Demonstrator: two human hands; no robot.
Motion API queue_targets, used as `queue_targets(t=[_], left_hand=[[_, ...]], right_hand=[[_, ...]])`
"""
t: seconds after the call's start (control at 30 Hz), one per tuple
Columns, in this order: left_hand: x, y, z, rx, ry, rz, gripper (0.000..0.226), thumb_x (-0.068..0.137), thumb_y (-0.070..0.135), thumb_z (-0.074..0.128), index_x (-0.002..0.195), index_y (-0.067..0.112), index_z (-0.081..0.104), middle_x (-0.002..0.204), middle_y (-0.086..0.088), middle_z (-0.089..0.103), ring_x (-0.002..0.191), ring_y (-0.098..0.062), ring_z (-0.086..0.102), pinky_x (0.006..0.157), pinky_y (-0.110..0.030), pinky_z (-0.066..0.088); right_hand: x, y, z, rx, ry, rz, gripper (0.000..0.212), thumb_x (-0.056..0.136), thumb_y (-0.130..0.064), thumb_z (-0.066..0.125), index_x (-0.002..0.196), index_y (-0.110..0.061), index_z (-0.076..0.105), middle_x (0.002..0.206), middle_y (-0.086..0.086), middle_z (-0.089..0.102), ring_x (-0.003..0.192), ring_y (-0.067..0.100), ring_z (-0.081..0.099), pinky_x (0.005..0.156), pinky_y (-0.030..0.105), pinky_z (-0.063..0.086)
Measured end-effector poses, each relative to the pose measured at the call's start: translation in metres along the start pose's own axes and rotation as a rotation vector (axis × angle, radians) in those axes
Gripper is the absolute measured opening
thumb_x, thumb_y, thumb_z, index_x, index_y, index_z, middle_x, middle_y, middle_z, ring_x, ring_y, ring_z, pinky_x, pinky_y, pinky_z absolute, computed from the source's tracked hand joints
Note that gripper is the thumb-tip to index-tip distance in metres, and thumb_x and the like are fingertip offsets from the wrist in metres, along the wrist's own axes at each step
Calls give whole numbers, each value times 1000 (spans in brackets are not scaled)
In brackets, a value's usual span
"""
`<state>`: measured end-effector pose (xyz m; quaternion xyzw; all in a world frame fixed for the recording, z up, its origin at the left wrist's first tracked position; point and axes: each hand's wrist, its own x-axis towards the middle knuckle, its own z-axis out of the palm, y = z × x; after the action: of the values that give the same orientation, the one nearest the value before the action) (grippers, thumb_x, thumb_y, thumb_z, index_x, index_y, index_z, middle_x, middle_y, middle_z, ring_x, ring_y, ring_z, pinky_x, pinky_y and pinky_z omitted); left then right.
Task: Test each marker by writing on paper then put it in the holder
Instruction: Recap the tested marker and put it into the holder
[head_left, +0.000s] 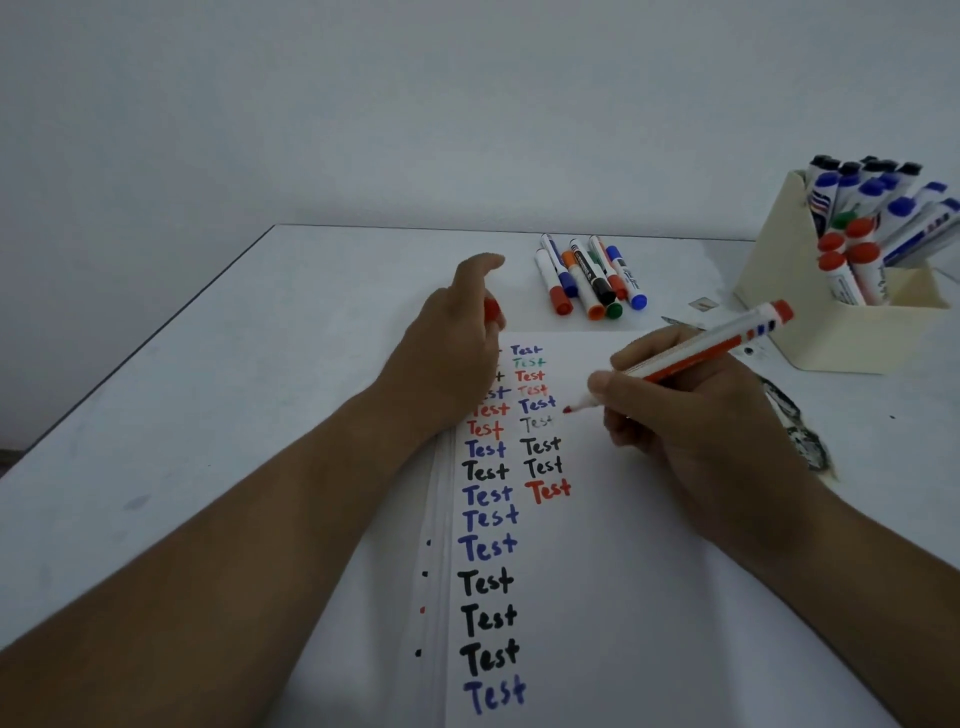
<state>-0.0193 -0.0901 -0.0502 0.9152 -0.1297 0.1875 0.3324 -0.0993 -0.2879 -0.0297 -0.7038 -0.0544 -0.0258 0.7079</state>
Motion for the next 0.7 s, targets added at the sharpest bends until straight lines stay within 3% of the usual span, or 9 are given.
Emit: queue_targets(t=[0.13,0.23,0.43,0.7], left_hand=[[-3,7,0,-101,-5,69,58,100,13,53,150,29,26,105,9,64,98,-7,59,83,-5,42],[-6,14,-2,-138,-63,104,68,97,13,61,152,31,25,110,12,68,100,-1,60,87,-3,42],[-11,27,-2,-140,-139,162,74,95,14,66,154,29,25,111,14,71,89,22,55,86,4,37],[-12,32,-3,-129,-150,197,74,95,16,66,153,36,25,116,16,71,90,20,55,88,5,34]], right_hand=[[7,-2,-9,321,89,76,11,85,-1,68,95,-6,68,92,16,74,88,28,75,76,31,61],[7,-4,-12,446,79,38,13,94,2,54,100,-2,65,92,16,73,92,30,74,79,33,61],[9,-7,-11,286,73,-70,21,75,-13,68,94,-5,64,91,18,74,88,34,75,77,34,62],[14,-2,-11,105,75,-114,26,71,-19,73,93,-7,68,88,14,76,86,32,76,77,35,62]])
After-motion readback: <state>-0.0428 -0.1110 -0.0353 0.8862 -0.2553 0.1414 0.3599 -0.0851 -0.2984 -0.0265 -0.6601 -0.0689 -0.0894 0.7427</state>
